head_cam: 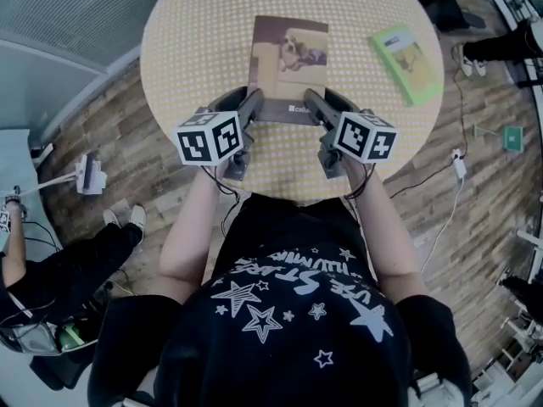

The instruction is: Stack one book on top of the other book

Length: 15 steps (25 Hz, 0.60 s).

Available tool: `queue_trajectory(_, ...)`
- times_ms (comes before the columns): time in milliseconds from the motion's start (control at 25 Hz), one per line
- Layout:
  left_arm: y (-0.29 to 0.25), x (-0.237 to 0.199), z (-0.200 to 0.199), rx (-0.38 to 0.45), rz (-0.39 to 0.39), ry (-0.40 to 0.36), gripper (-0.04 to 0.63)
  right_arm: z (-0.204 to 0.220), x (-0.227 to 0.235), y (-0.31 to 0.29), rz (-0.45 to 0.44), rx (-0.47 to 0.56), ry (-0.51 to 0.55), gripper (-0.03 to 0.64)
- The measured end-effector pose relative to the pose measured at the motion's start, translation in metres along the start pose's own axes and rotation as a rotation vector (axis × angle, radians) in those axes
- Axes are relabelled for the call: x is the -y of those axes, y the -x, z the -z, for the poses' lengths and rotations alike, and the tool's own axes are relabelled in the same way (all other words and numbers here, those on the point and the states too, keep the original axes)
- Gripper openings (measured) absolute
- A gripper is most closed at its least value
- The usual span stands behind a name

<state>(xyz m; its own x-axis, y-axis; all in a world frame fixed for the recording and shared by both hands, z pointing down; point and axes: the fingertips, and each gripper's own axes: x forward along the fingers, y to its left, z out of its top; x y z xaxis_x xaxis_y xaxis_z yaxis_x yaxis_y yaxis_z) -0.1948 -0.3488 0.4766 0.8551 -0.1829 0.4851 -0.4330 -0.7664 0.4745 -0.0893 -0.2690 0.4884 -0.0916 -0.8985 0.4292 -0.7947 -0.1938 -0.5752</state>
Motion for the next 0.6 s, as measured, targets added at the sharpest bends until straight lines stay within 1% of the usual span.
queue_trajectory(240, -0.002, 0.026, -0.002, 0.062, -0.043, 0.028, 0.137, -0.018, 0.010, 0.016, -0.073, -0.006, 0.037, 0.173)
queue_trajectory(320, -0.005, 0.037, -0.001, 0.079, -0.073, 0.034, 0.138, -0.023, 0.016, 0.021, -0.097, -0.023, 0.065, 0.173)
queue_trajectory(400, -0.011, 0.048, 0.001, 0.098, -0.105, 0.059, 0.137, -0.032, 0.024, 0.027, -0.120, -0.039, 0.092, 0.173)
queue_trajectory(520, -0.019, 0.064, 0.004, 0.137, -0.159, 0.098, 0.138, -0.039, 0.041, 0.032, -0.172, -0.077, 0.094, 0.173)
queue_trajectory(600, -0.023, 0.076, 0.007, 0.156, -0.195, 0.108, 0.138, -0.042, 0.049, 0.039, -0.211, -0.101, 0.105, 0.173)
